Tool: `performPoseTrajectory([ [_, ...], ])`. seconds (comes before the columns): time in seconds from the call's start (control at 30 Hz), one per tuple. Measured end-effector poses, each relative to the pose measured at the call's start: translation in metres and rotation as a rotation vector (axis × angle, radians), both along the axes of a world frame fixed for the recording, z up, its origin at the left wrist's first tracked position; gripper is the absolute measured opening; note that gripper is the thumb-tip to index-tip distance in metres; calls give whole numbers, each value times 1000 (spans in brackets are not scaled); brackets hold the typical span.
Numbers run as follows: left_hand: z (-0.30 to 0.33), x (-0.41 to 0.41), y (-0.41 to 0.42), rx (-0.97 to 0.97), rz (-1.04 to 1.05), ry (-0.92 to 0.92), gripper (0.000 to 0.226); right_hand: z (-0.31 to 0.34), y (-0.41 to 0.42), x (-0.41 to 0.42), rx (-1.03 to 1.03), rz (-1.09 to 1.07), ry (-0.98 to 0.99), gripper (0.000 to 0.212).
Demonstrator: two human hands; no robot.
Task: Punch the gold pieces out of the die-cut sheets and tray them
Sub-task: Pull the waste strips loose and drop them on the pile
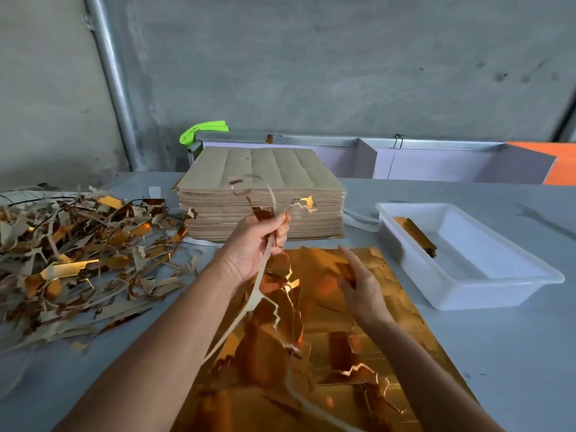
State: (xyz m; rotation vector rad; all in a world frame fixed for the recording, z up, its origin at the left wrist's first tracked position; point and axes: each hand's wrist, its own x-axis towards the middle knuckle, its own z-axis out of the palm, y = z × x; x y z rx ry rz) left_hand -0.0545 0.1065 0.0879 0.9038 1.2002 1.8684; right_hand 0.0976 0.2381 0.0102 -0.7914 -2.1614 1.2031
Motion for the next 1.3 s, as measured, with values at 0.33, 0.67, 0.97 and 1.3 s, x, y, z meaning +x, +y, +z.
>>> performPoseTrajectory([
  [0.33,-7,7,20,7,180,-44,14,7,-24,-4,-88,185,-13,29],
  [0.67,-18,18,28,-64,138,14,13,22,-39,-11,-474,86,-20,34],
  [0.97,-24,8,21,-305,370,177,12,10,-33,-9,-466,-41,-145,11],
  [1.3,-71,-7,5,-558,372,542,24,12,-32,-8,-360,-62,-41,8],
])
